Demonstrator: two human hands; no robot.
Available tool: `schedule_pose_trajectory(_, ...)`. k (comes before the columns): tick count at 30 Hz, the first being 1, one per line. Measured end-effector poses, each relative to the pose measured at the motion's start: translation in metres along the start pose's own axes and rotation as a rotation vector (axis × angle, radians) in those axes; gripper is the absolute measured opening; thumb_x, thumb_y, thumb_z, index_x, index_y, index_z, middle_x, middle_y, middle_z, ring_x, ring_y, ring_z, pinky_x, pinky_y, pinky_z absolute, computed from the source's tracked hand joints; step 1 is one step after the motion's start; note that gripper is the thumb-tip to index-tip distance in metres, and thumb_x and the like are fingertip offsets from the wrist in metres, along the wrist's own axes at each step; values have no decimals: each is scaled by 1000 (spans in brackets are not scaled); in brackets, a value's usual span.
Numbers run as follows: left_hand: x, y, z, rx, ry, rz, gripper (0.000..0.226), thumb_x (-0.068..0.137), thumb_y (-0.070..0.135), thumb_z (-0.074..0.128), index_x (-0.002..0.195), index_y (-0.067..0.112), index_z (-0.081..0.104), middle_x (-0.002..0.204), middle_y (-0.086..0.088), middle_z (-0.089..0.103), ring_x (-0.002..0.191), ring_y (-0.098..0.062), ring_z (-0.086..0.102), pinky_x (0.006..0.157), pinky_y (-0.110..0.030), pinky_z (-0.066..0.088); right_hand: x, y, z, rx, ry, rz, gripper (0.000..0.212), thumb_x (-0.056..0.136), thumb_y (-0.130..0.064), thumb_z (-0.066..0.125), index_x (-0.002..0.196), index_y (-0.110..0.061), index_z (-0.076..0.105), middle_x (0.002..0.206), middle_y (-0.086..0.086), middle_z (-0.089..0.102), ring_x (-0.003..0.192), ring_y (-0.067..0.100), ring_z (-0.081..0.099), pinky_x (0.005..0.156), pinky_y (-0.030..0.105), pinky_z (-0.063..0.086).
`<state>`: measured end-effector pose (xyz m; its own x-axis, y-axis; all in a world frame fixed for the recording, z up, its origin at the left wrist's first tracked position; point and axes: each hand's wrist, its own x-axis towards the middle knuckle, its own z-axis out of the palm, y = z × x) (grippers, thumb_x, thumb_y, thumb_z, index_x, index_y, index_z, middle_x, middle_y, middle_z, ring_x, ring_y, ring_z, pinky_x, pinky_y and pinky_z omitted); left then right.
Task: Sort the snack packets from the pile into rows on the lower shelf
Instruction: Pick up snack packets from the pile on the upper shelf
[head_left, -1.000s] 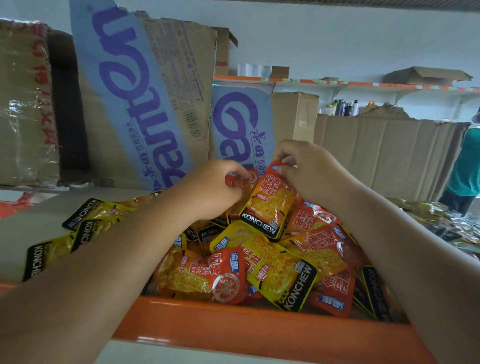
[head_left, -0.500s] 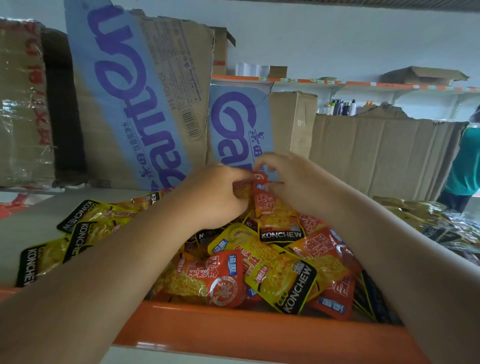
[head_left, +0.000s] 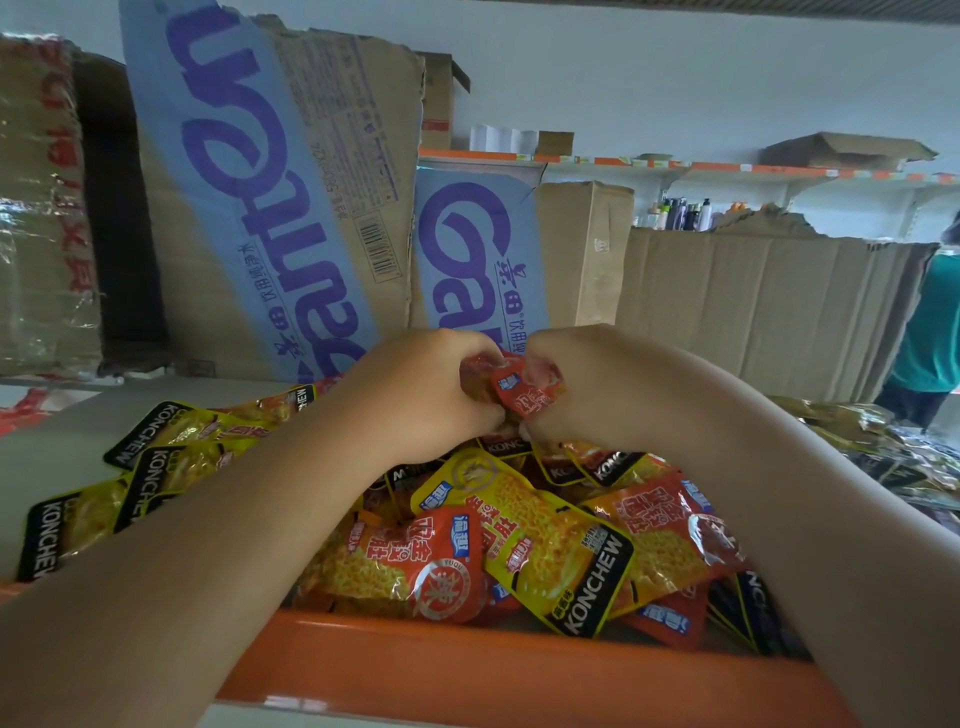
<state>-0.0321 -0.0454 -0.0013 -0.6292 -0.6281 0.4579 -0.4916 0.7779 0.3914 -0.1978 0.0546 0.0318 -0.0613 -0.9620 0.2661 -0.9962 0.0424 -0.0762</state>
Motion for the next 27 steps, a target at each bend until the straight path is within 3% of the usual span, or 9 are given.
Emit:
schedule_pose_trajectory(4,0,-1,-1,10,48,8,32,80,43,76,111,44,68,86,16,70,73,1,63,65,-33,56,3,5,3,78,51,18,36,77,-41,81,99,-32,53,89,-12,50,76,6,49,57,29,33)
schedule_pose_trajectory(7,0,-3,-2,40,97,8,33,82,43,76,114,45,67,84,21,67,73,5,61,56,-23,45,4,7,3,129,81,26,36,78,-39,81,99,-33,53,88,-14,50,74,5,49,56,28,33)
schedule_pose_trajectory(10,0,-3,-4,77,130,-5,38,83,44,76,119,46,64,87,25,64,75,3,60,57,-18,40,4,7,3,160,101,26,33,79,-38,79,98,-34,53,86,-13,51,71,5,49,54,28,31)
schedule_pose_trajectory(14,-1,-3,-13,165,220,25,45,82,43,79,125,42,64,100,16,68,85,-6,62,62,-17,42,3,6,3,203,116,43,33,78,-38,80,89,-34,50,84,-10,54,67,9,51,53,28,32)
schedule_pose_trajectory(21,-13,9,-27,184,292,24,45,83,33,78,125,42,63,107,15,69,90,-6,64,70,-22,53,2,0,-3,205,231,-10,28,81,-33,76,98,-24,55,86,-9,54,70,9,52,53,28,32)
schedule_pose_trajectory(27,-33,17,-27,190,460,-28,46,83,43,78,122,46,53,109,14,63,89,-8,58,62,-14,38,0,-9,-17,221,329,-105,29,82,-32,75,103,-22,57,101,-1,60,82,18,58,62,29,45)
